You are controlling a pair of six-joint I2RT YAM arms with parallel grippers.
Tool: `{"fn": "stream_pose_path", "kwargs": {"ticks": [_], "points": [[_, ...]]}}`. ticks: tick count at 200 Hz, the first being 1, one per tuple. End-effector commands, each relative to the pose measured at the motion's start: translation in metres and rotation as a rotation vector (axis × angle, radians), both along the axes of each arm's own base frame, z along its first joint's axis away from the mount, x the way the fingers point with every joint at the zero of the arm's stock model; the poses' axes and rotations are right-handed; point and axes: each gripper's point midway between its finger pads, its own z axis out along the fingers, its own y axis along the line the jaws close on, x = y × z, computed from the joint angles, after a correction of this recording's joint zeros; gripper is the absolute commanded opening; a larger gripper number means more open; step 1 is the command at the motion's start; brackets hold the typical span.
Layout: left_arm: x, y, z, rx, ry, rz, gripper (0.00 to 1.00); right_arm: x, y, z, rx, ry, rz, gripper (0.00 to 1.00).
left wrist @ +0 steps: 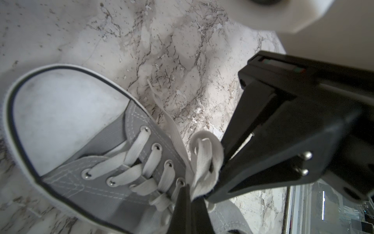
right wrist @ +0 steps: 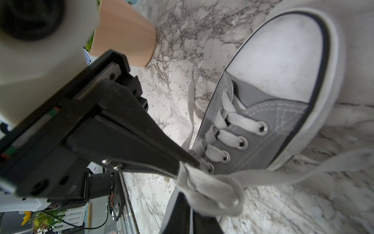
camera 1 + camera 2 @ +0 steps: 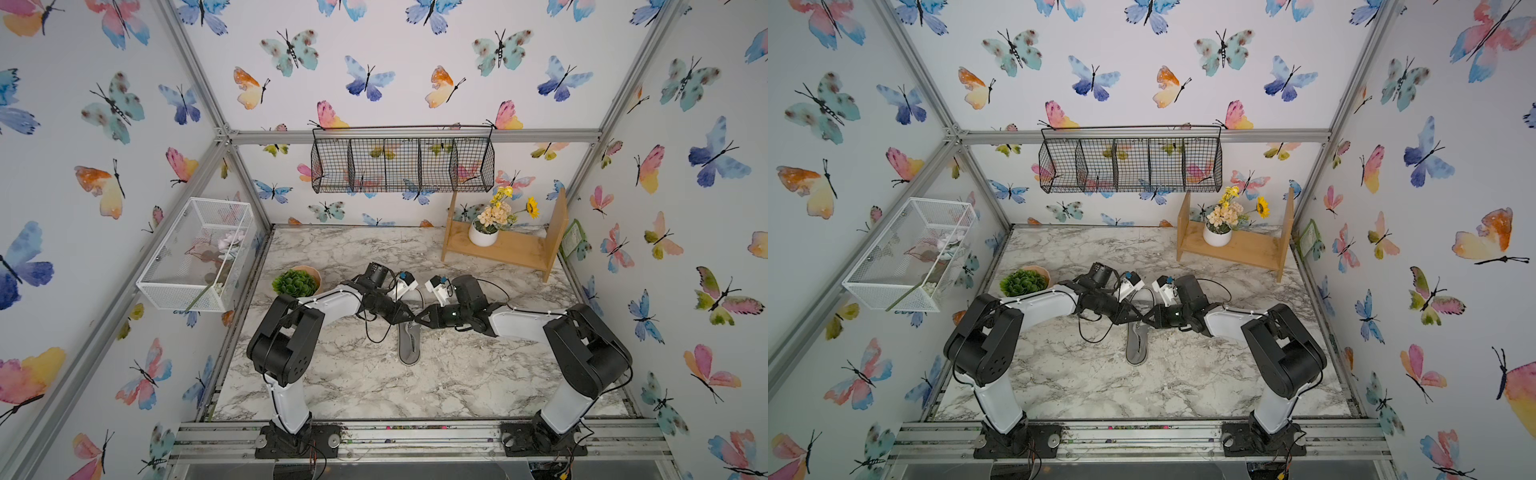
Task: Tie the shoes
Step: Tie the shoelace on the shoe.
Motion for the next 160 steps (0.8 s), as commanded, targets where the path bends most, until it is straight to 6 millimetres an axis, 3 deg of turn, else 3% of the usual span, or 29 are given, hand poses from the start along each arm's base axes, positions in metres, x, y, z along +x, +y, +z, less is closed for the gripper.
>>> {"fn": "stream_pose_path", "kwargs": {"ticks": [1, 107, 133, 160], "points": [[-0.001, -0.001, 0.006, -0.016, 0.005, -0.002, 0.0, -0.003, 0.009, 0.036, 0.092, -0.061, 0.046, 0.08], [0.005, 0.002, 0.001, -0.005, 0.011, 0.023, 0.0, -0.035, 0.003, 0.094, 0.283, -0.03, 0.132, 0.08], [0.005, 0.002, 0.002, -0.008, 0.01, 0.021, 0.0, -0.038, -0.008, 0.093, 0.274, -0.023, 0.132, 0.1], [0.004, 0.002, 0.002, -0.009, 0.007, 0.016, 0.0, -0.035, -0.029, 0.076, 0.218, -0.013, 0.1, 0.12]]}}
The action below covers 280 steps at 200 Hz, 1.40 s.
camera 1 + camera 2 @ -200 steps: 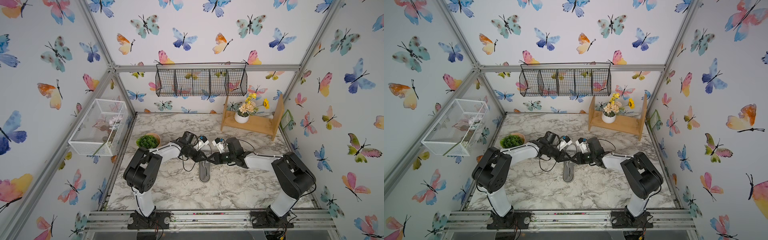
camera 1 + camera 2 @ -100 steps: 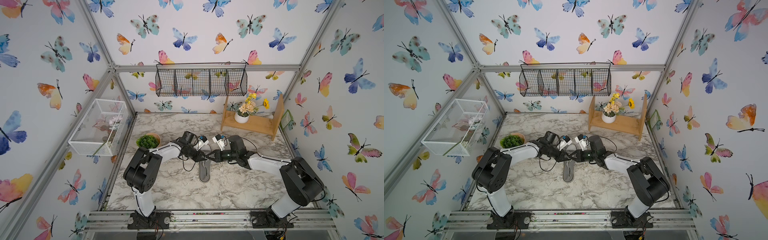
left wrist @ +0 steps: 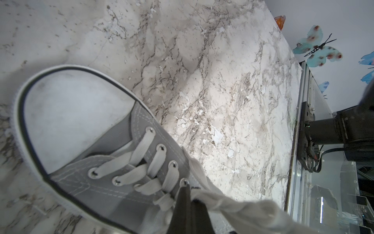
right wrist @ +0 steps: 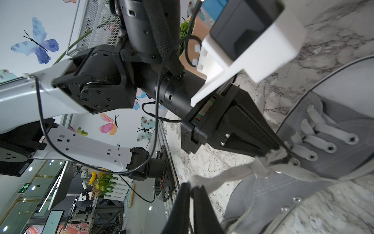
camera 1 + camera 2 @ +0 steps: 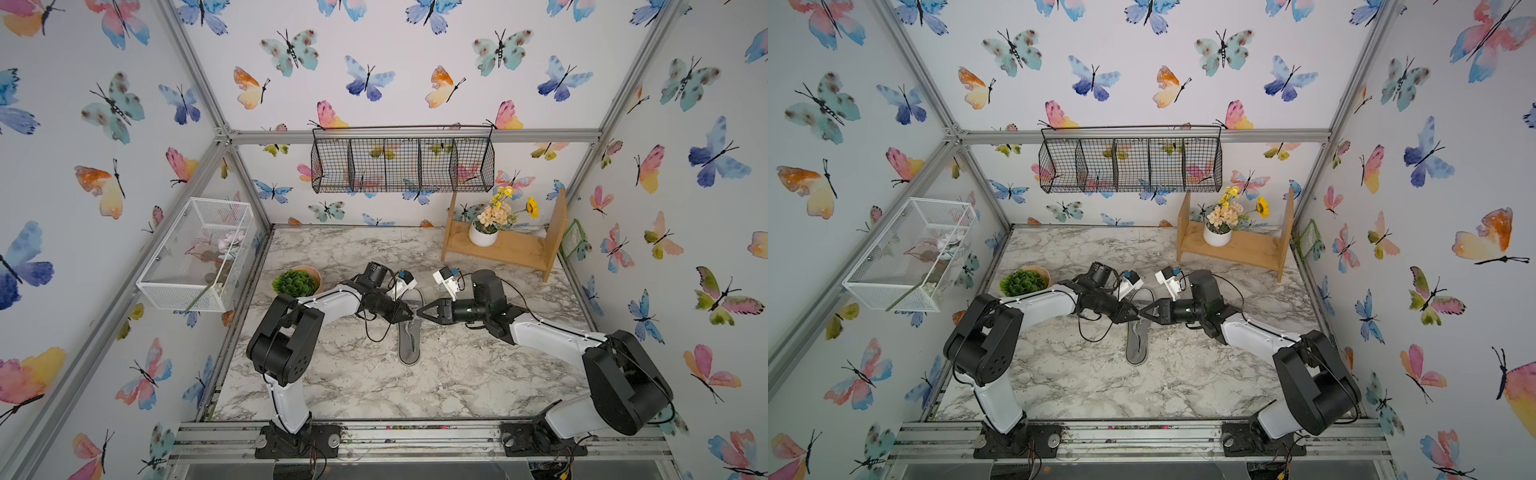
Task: Tie the shoes
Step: Tie the shoelace on the shoe.
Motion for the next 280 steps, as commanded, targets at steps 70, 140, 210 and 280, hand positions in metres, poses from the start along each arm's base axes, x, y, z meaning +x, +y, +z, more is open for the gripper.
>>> {"fn": "stream_pose_path", "kwargs": {"ticks": [70, 140, 210, 280], "points": [[-0.002, 0.001, 0.004, -0.011, -0.006, -0.01, 0.0, 0.019, -0.071, -0.046, -0.185, 0.024, -0.139, 0.18], [-0.001, 0.001, 0.004, -0.013, -0.004, -0.01, 0.0, 0.018, -0.072, -0.066, -0.225, 0.018, -0.189, 0.51], [-0.002, 0.001, 0.005, -0.012, -0.006, -0.007, 0.0, 0.008, -0.038, -0.099, -0.286, 0.034, -0.128, 0.55], [-0.002, 0.002, 0.005, -0.01, -0.009, -0.007, 0.0, 0.031, -0.029, -0.116, -0.351, 0.001, -0.179, 0.39]]}}
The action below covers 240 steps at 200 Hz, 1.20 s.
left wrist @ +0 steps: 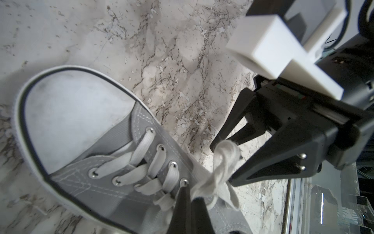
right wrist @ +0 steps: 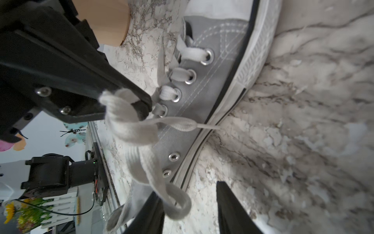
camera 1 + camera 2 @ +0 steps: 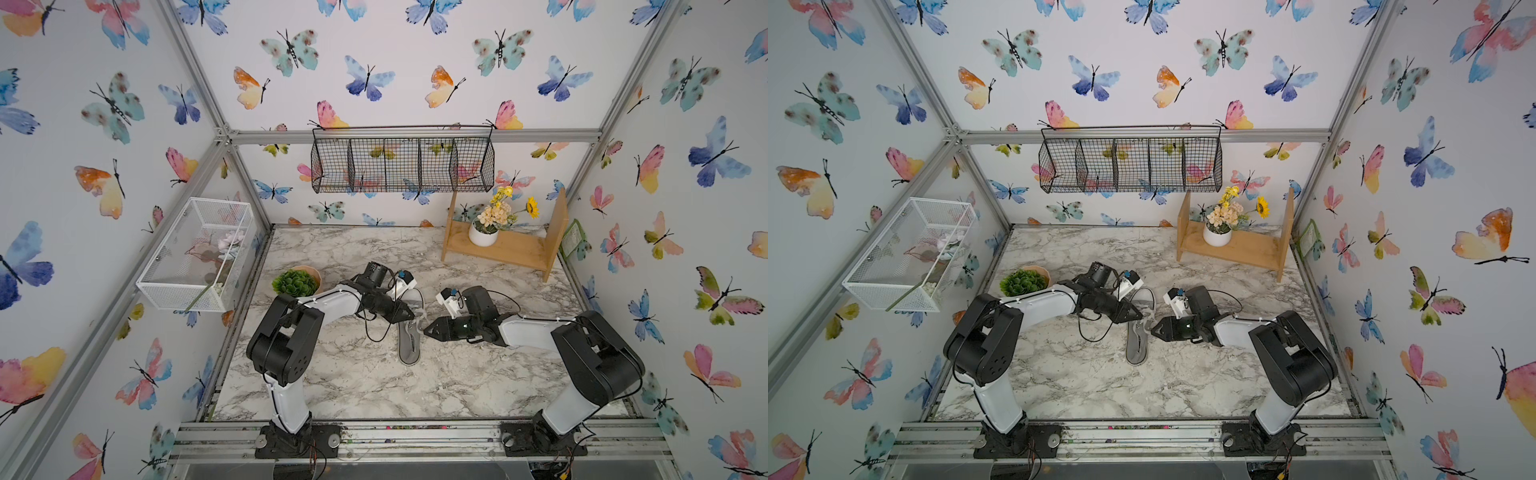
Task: Tie the shoes
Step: Tie the shoelace on the shoe.
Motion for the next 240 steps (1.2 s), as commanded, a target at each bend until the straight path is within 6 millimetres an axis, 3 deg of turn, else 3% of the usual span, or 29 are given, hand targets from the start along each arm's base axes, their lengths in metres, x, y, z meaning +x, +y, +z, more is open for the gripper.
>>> {"fn": "stream_pose_path", "kwargs": {"ticks": [1, 39, 66, 87, 110, 182, 214, 240], "points": [[-0.002, 0.002, 0.005, -0.01, -0.007, -0.007, 0.0, 0.02, 0.001, 0.006, -0.021, -0.07, -0.045, 0.39], [-0.002, 0.001, 0.005, -0.011, -0.009, -0.009, 0.0, 0.027, -0.004, 0.0, -0.064, -0.081, -0.081, 0.25], [-0.003, 0.002, 0.005, -0.009, -0.01, -0.007, 0.0, 0.04, -0.029, -0.011, -0.235, -0.123, -0.163, 0.16], [-0.002, 0.006, 0.008, -0.007, -0.015, 0.001, 0.0, 0.052, -0.058, -0.013, -0.403, -0.166, -0.25, 0.15], [0.0, 0.012, 0.01, -0.009, -0.02, 0.016, 0.0, 0.064, -0.082, -0.001, -0.523, -0.232, -0.328, 0.16], [-0.001, 0.017, 0.013, -0.015, -0.022, 0.023, 0.0, 0.09, -0.123, 0.022, -0.773, -0.344, -0.431, 0.18], [-0.001, 0.016, 0.012, -0.016, -0.016, 0.022, 0.0, 0.095, -0.122, 0.029, -0.781, -0.362, -0.429, 0.19], [-0.001, 0.016, 0.011, -0.016, -0.01, 0.022, 0.0, 0.08, -0.086, 0.027, -0.602, -0.35, -0.26, 0.29]]}}
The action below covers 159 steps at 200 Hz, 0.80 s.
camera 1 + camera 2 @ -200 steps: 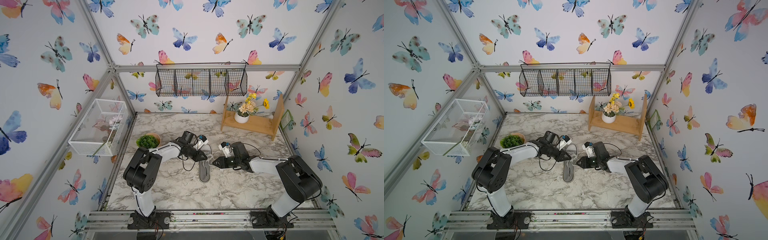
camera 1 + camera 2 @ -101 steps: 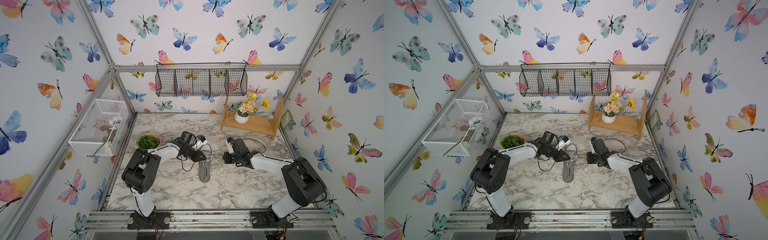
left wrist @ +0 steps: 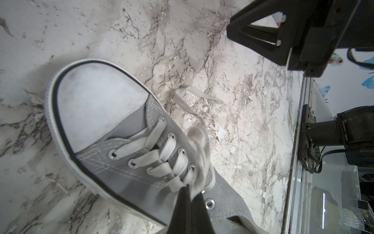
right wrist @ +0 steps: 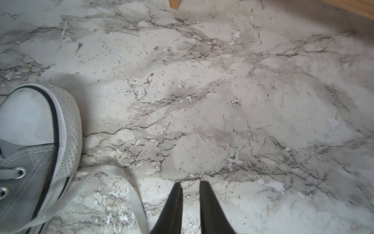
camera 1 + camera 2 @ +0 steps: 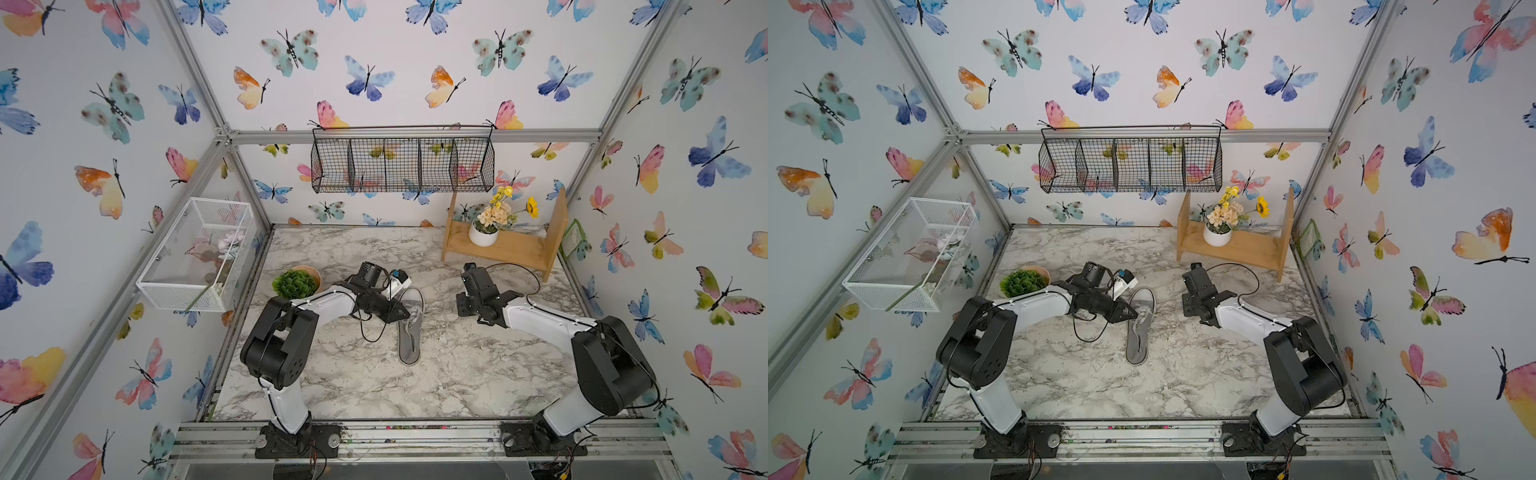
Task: Tie the shoes
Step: Tie the shoelace on the shoe.
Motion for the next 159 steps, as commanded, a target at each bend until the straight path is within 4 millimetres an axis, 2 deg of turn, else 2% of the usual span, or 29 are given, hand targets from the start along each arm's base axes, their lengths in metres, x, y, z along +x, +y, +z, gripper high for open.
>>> {"fn": "stream_pose_path", "kwargs": {"ticks": [1, 17, 53, 82, 159], "points": [[-0.003, 0.002, 0.008, -0.014, -0.007, -0.008, 0.0, -0.012, 0.023, 0.002, 0.084, 0.03, 0.14, 0.29], [-0.003, 0.002, 0.008, -0.014, -0.007, -0.008, 0.0, -0.022, 0.031, -0.007, 0.131, 0.071, 0.177, 0.37], [-0.002, 0.002, 0.01, -0.019, -0.008, -0.009, 0.0, -0.037, 0.034, -0.038, 0.123, 0.202, 0.19, 0.45], [-0.002, 0.002, 0.01, -0.017, -0.011, -0.007, 0.0, -0.046, 0.035, -0.05, 0.132, 0.249, 0.204, 0.46], [-0.002, 0.001, 0.01, -0.019, -0.009, -0.004, 0.0, -0.06, 0.038, -0.068, 0.106, 0.312, 0.23, 0.45]]}}
